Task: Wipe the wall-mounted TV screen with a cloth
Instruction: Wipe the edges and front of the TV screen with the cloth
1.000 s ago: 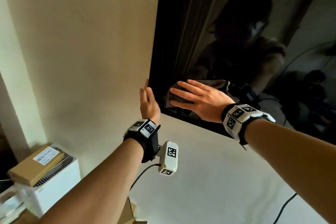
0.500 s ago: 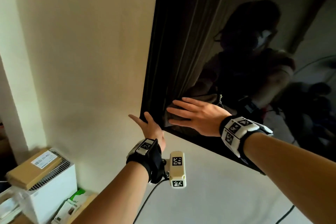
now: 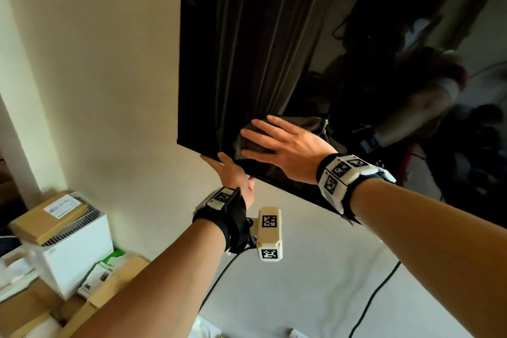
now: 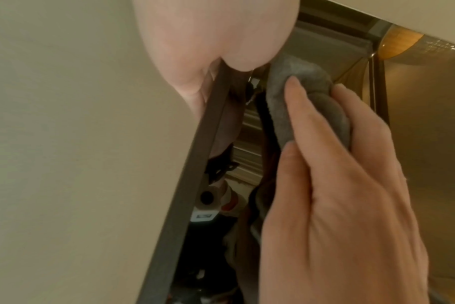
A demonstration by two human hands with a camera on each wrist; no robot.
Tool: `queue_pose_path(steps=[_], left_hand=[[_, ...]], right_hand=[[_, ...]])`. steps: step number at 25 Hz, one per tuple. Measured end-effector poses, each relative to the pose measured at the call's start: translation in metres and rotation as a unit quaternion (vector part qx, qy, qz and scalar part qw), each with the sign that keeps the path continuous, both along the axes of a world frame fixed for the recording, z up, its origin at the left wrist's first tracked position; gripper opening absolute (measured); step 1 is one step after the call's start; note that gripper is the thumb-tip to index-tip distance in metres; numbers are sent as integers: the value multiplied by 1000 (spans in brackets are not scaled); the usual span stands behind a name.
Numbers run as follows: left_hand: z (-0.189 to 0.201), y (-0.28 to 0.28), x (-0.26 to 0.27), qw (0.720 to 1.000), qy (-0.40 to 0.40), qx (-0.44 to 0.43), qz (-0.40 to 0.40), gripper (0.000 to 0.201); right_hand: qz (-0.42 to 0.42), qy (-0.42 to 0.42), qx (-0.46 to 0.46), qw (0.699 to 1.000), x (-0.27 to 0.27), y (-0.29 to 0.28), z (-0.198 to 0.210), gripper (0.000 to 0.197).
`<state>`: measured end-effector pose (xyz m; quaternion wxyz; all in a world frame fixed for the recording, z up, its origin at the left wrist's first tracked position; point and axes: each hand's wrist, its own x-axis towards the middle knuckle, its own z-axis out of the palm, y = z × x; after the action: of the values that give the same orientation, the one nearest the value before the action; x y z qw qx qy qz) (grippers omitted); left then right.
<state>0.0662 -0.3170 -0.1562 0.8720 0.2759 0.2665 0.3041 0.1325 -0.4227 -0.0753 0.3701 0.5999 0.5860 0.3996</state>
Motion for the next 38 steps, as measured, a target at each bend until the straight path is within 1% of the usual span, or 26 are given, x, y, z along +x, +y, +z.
queue_pose_path(steps=[2, 4, 6, 9, 13, 16, 18, 22, 24, 27, 31, 33, 36, 38], left_hand=[[-6, -6, 5, 1000, -6, -4, 1, 55], [-10, -13, 8, 1000, -13, -16, -5, 52], [-8, -21, 6, 999, -20, -29, -4, 51], [-6, -30, 2, 1000, -14, -14, -13, 50], [-9, -36, 4, 999, -16, -26, -12, 53], [-9, -49, 1, 999, -21, -21, -28, 53], [-10, -59, 1, 999, -17, -10, -31, 52], [-14, -74, 7, 999, -9, -17, -36, 53], [-17, -82, 10, 999, -7, -24, -43, 53], [-23, -94, 19, 996, -31, -59, -55, 57], [-29, -111, 30, 995, -24, -77, -65, 62], [-33, -122, 31, 994, -26, -72, -82, 63], [-33, -139, 31, 993, -51, -69, -81, 63], [-33, -148, 32, 995, -46, -64, -65, 63]], right_hand=[[3, 22, -19, 1000, 3, -35, -6, 67], [10, 17, -43, 999, 4, -63, -8, 67], [-5, 7, -41, 999, 2, -64, -8, 65], [-22, 7, -9, 1000, -2, -57, -15, 62], [5, 16, 11, 1000, 2, -101, -14, 62], [9, 13, 23, 1000, 4, -103, -13, 57], [-1, 14, 36, 999, 4, -109, -14, 61], [-1, 10, 53, 999, 3, -157, -17, 64], [-2, 1, 59, 998, 4, -156, -19, 62], [-13, 9, 85, 996, 5, -146, -24, 57], [-1, 7, 80, 997, 9, -195, -34, 55], [3, 11, 82, 997, 9, -200, -35, 56], [8, 8, 102, 995, 11, -186, -36, 54], [6, 4, 106, 994, 12, -207, -38, 54]])
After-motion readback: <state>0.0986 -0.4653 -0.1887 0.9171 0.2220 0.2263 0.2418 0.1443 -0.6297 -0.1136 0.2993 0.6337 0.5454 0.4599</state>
